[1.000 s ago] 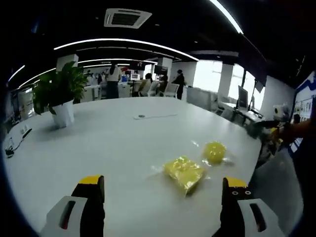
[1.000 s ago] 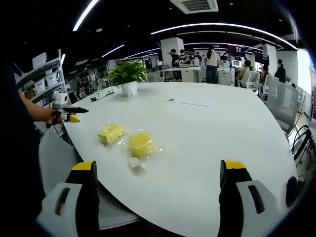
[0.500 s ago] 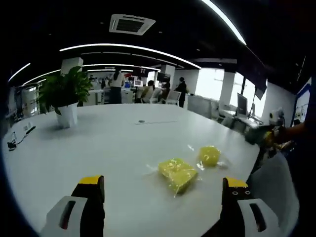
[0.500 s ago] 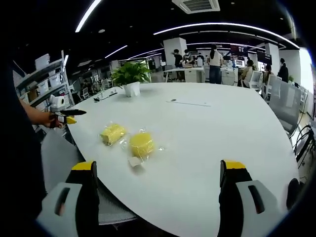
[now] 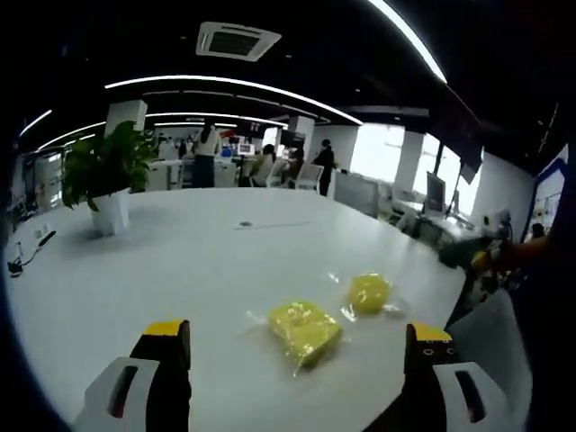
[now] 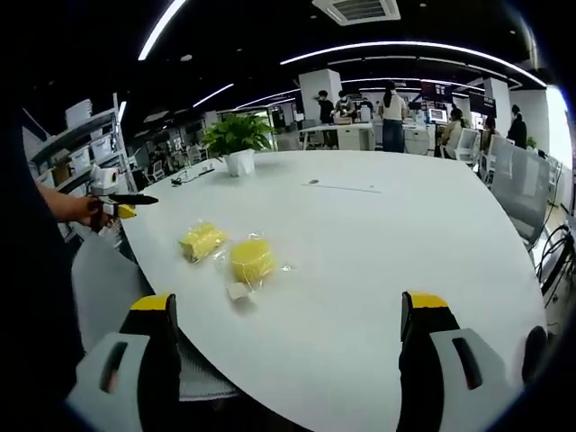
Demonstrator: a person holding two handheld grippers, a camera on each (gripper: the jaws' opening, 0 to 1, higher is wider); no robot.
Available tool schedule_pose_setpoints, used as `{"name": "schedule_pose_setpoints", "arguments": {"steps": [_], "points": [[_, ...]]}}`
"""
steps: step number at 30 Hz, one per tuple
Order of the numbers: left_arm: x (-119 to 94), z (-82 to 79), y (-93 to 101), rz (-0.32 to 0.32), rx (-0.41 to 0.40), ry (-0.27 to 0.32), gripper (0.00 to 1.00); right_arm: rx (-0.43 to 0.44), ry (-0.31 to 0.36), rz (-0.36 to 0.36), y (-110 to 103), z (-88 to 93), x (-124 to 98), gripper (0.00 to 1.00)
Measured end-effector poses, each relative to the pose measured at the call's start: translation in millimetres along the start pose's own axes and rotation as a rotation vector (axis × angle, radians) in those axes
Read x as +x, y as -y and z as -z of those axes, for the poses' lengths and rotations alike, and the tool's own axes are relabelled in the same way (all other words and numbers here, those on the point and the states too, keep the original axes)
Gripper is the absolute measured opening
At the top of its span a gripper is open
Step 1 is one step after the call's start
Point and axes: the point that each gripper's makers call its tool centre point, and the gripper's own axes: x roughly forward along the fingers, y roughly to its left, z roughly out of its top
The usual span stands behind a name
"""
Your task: Compare the silicone blocks by pressing each to a similar depth, holding the contact briefly, and releasing to observe deformation and rebound differences across the visible hardness samples.
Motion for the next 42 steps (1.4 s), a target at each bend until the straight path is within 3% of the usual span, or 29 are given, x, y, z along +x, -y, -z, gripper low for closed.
{"name": "schedule_pose_setpoints", "arguments": {"steps": [4,8,10,14,22,27,31,34,37,42], "points": [[7.8,-1.4,-3.4,0.008,0.012,-0.039,1.00,0.014,-0.002,0.005,2.8,4.8,-0.8,0.96],[14.8,-5.7,2.6,0.046,-0.073,-0.071,1.00,0.020,-0.002,0.002,2.7,6.2,0.1,0.96],[19.7,-11.8,1.9,0.036,-0.081,-0.078,1.00,0.016,-0.003,-0.001,3.2,7.1,1.4,0.96],[28.2,-16.0,10.1,0.043,-0.139,-0.162,1.00,0.011,-0.003,-0.013,1.5,8.2,3.8,0.96],[51.6,-33.3,18.6,0.084,-0.199,-0.190,1.00,-0.006,-0.016,-0.028,1.5,12.3,6.5,0.96],[66.2,-36.3,23.6,0.068,-0.222,-0.260,1.00,-0.020,-0.010,-0.028,2.1,9.5,7.7,0.96],[81.7,-46.5,31.4,0.092,-0.233,-0.268,1.00,-0.013,0.007,-0.011,6.2,7.0,7.9,0.97],[89.9,-45.2,36.7,0.105,-0.223,-0.303,1.00,-0.009,0.011,-0.010,7.8,6.4,7.6,0.97],[98.6,-35.7,52.7,0.166,-0.264,-0.379,1.00,-0.003,0.013,-0.011,9.3,7.0,7.3,0.97],[120.6,-31.7,57.0,0.175,-0.227,-0.396,1.00,-0.014,0.000,-0.025,9.3,10.0,5.5,0.97]]}}
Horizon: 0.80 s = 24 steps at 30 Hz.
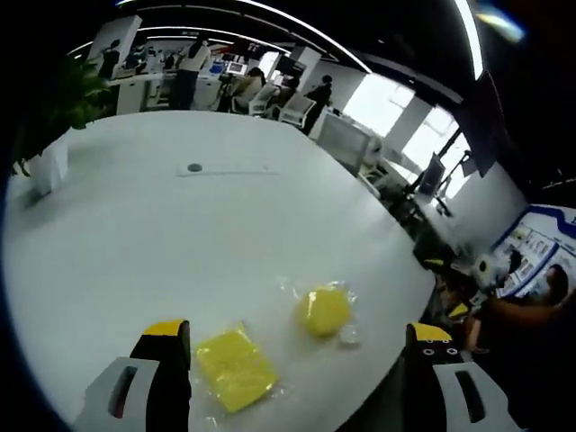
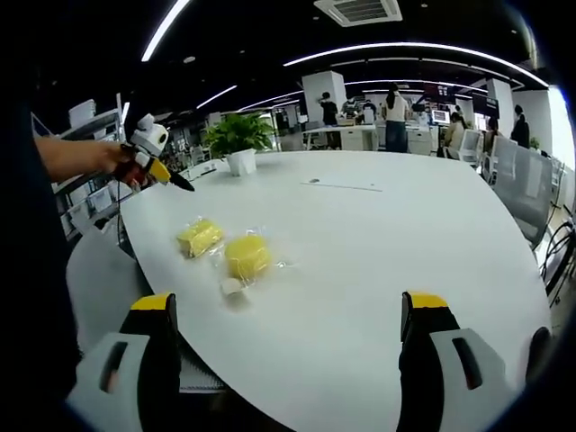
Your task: Compare the silicone blocks by pressing each to a similar depth, holding the contact briefly, and releasing to observe deformation and rebound differences across the visible hardness samples.
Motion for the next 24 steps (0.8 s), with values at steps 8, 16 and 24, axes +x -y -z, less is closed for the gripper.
{"name": "schedule_pose_setpoints", "arguments": {"steps": [8,16,24], "points": [[34.4,2.1,2.5,0.054,-0.034,-0.049,1.00,-0.008,-0.013,-0.011,-0.1,2.6,-2.5,0.97],[63.9,18.7,9.5,0.091,-0.088,-0.112,1.00,-0.024,-0.035,-0.033,-10.1,12.5,-6.0,0.96],[84.6,25.0,10.3,0.109,-0.121,-0.153,0.94,-0.019,-0.029,-0.033,-11.3,15.3,-10.0,0.96]]}}
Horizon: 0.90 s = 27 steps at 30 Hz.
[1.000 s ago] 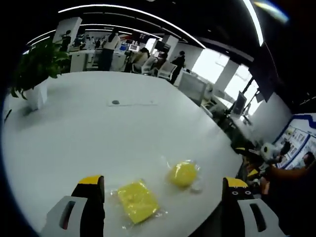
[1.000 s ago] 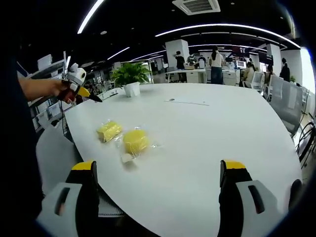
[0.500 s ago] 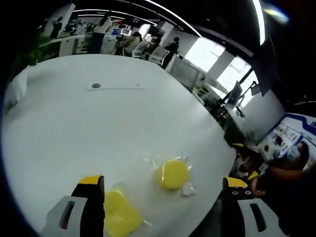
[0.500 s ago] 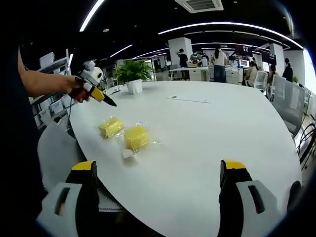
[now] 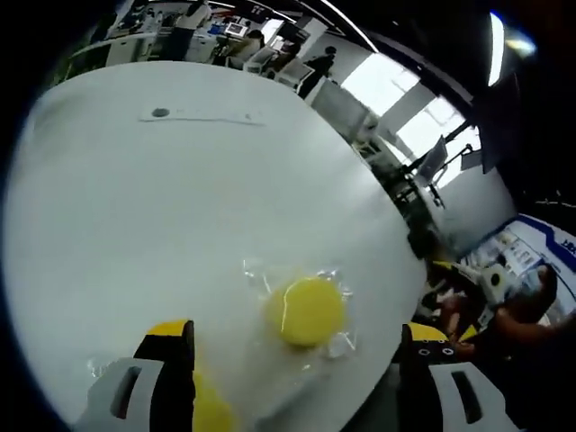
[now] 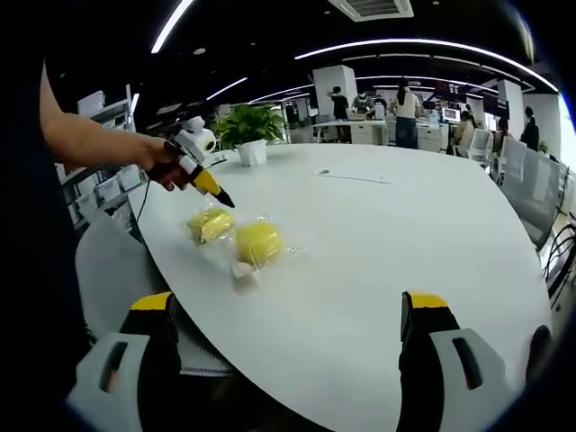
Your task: Compare the silicone blocks by pressing each to a similar depth, holding the contact briefly, and releasing to observe deformation and rebound differences across the visible hardness samples.
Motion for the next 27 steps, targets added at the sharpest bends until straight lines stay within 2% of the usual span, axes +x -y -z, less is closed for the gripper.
{"name": "schedule_pose_setpoints", "arguments": {"steps": [3,8,13,17,19,20,23,25,27], "points": [[13.9,5.2,-2.7,-0.013,-0.036,-0.032,0.89,0.006,0.000,0.003,1.8,2.5,0.0,0.96],[32.7,9.9,-7.5,-0.025,-0.071,-0.050,0.82,0.008,0.000,0.004,7.0,2.0,0.4,0.96],[41.7,19.5,-6.0,-0.016,-0.086,-0.093,0.75,0.018,0.009,0.009,9.5,0.1,0.0,0.96],[47.2,24.4,-5.8,-0.003,-0.132,-0.119,0.63,0.020,-0.001,0.010,8.9,3.6,0.3,0.96],[51.1,26.2,-7.2,0.001,-0.162,-0.126,0.59,0.023,0.001,0.010,8.5,2.4,-0.9,0.96],[52.1,21.7,-9.7,-0.008,-0.157,-0.102,0.57,0.019,0.000,0.012,8.8,2.1,-1.3,0.96],[54.4,17.1,-6.4,0.019,-0.216,-0.093,0.56,0.022,0.005,0.019,10.3,1.4,-3.6,0.96],[54.2,18.0,-9.3,-0.001,-0.233,-0.103,0.52,0.028,0.004,0.024,11.5,3.5,-5.1,0.96],[54.9,21.1,-12.4,-0.021,-0.207,-0.117,0.47,0.032,0.001,0.027,11.6,5.4,-6.0,0.96]]}}
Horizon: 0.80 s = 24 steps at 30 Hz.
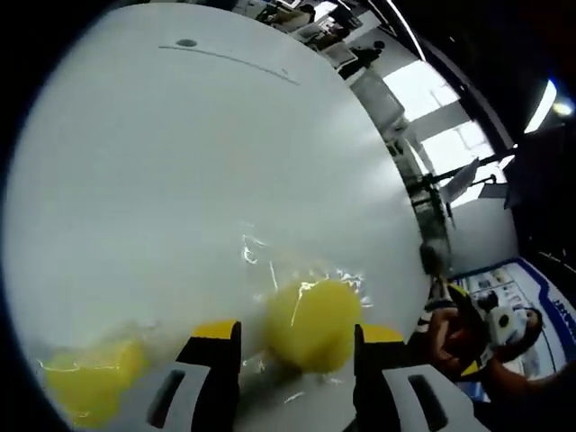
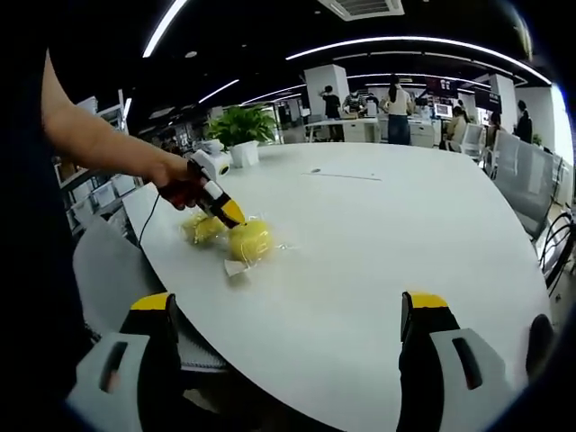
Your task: Compare the silicone blocks by pressing each to a similar depth, holding the contact briefly, and releasing to observe deformation and rebound differences across the visible hardness samples.
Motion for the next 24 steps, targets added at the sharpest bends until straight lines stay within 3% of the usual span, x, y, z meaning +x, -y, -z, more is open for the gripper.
{"name": "schedule_pose_setpoints", "arguments": {"steps": [2,3,11,12,14,15,19,24], "points": [[0.7,6.8,-6.1,-0.039,0.084,-0.026,0.39,0.014,-0.003,0.002,-1.2,2.9,-0.3,0.96],[2.5,5.9,0.2,-0.014,0.067,-0.010,0.39,0.017,-0.002,0.001,-1.9,3.2,-0.3,0.96],[4.2,9.5,-0.2,-0.044,0.049,-0.003,0.36,-0.021,-0.036,-0.009,-9.8,14.5,3.6,0.96],[4.4,10.8,-0.3,-0.046,0.036,-0.005,0.33,-0.029,-0.040,-0.013,-11.6,14.5,4.9,0.96],[6.2,16.4,10.1,0.016,-0.023,-0.026,0.24,-0.032,-0.036,-0.017,-11.9,13.4,6.6,0.96],[6.4,16.1,3.4,-0.018,-0.052,-0.025,0.23,-0.030,-0.036,-0.018,-12.2,12.9,7.5,0.96],[5.9,16.0,3.3,-0.015,0.000,-0.016,0.16,-0.028,-0.031,-0.019,-12.5,11.1,6.8,0.96],[6.7,15.5,2.7,-0.026,-0.005,-0.017,0.08,-0.011,-0.035,-0.012,-10.0,15.3,2.2,0.96]]}}
